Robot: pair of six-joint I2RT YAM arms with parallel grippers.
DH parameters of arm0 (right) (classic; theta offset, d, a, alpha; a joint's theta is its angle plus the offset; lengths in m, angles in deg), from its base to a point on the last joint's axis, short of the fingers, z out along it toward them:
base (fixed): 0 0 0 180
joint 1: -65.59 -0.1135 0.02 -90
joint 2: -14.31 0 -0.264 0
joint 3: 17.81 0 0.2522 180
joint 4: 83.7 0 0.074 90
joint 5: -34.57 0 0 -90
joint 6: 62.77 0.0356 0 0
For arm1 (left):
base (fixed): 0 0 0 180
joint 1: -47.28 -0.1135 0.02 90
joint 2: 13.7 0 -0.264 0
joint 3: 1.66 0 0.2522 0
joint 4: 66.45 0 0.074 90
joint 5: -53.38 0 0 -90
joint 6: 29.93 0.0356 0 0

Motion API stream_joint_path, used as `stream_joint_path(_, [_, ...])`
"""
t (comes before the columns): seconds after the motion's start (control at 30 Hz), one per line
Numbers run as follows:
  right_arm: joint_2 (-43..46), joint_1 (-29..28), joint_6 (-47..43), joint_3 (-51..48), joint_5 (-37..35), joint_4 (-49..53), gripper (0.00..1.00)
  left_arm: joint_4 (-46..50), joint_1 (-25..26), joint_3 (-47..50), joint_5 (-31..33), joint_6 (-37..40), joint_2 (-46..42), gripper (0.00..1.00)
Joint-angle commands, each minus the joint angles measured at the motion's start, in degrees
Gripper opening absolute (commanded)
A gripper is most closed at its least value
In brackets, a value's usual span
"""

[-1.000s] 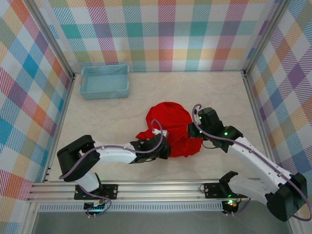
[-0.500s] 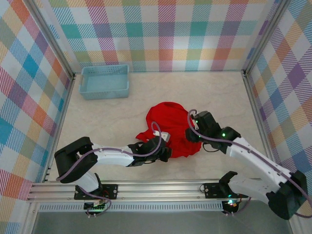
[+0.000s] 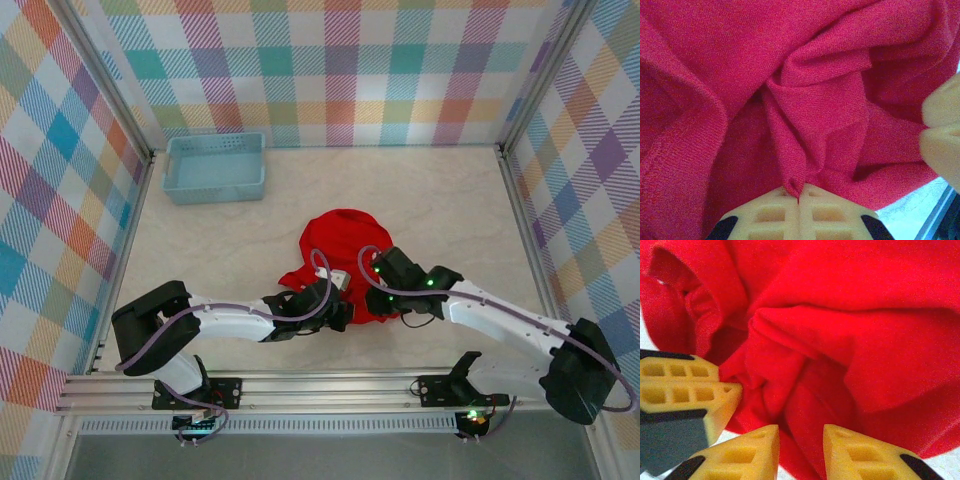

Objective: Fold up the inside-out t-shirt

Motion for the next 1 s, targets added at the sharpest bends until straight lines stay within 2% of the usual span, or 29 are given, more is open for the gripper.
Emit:
stream_joint_path(0.0, [-3.0, 0.0, 0.3, 2.6, -1.7, -1.9, 0.3, -1.1, 0.9, 0.0, -0.6, 0.5, -0.2, 0.04])
stream_joint_path(0.33, [-10.5, 0.1, -0.1, 4.4, -4.7, -3.5, 0.31, -0.8, 1.4, 0.2, -0.2, 0.4, -0.7, 0.04])
stream_joint_path(0.47, [-11.1, 0.2, -0.7, 5.6, -5.7, -2.4, 0.21, 0.1, 1.4, 0.5, 1.1, 0.5, -1.7, 0.04])
stream_joint_path(0.57, [-7.0, 0.1, -2.5, 5.9, -6.0, -0.5, 0.05, -0.8, 1.2, 2.4, 3.7, 0.0, -4.5, 0.04])
stream_joint_path(0.63, [-3.1, 0.1, -3.8, 6.1, -6.3, 1.6, 0.01, -0.4, 0.7, 2.9, 4.8, 0.1, -6.5, 0.04])
stream_joint_path(0.83, [11.7, 0.2, -6.2, 5.0, -8.6, 7.9, 0.0, 0.7, -4.7, 3.2, 2.7, 0.0, -8.9, 0.0])
stream_joint_path(0.97, [17.3, 0.7, -6.1, 3.8, -9.5, 9.4, 0.0, 0.1, -9.9, 3.8, 0.5, -0.5, -10.1, 0.0])
